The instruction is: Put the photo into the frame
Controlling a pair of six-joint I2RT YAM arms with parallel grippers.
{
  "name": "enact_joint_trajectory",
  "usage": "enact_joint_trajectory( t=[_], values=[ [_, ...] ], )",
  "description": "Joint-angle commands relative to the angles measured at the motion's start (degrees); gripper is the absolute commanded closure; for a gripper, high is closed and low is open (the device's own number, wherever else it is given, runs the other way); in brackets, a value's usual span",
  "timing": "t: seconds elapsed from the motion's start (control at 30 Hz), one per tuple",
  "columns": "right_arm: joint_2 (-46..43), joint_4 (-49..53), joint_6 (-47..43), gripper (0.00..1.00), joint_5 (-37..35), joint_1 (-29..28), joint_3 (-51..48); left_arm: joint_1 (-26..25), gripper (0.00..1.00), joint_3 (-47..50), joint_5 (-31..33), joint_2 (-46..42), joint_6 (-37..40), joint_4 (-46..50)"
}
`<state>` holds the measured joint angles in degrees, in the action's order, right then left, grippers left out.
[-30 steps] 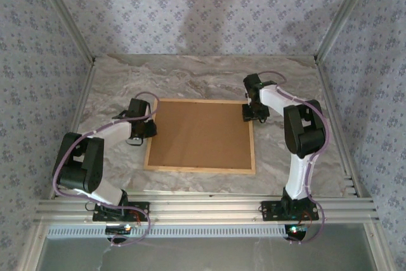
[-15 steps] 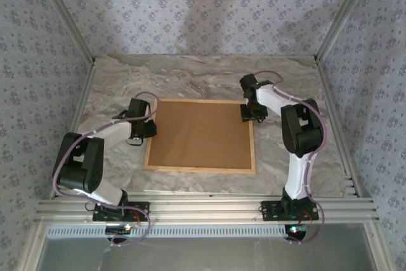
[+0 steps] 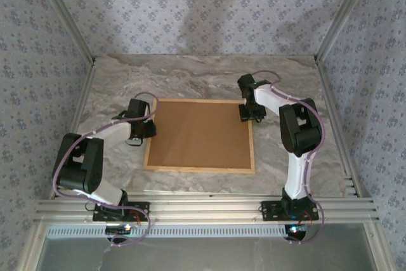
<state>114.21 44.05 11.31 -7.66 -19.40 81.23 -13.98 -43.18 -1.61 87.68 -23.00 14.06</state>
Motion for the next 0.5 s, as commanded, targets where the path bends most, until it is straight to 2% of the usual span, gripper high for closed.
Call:
enact_joint_trajectory(
  t=[0.0,0.17,0.47],
  values=[
    [-1.64,2.15,0.05,0.51,5.4,-1.95,-0.46,-0.66,0.79,2.13,-2.53,0.53,0.46,3.47],
    [-9.74,4.98,0.13,0.49,2.3,0.06,-5.35,-0.63,0.79,2.36,-2.18,0.38,0.08,3.34],
    [-22.6,6.72,4.16,0.49,6.73,-0.72,-21.57,-0.52,0.79,1.89,-2.48,0.29,0.15,3.51]
  ],
)
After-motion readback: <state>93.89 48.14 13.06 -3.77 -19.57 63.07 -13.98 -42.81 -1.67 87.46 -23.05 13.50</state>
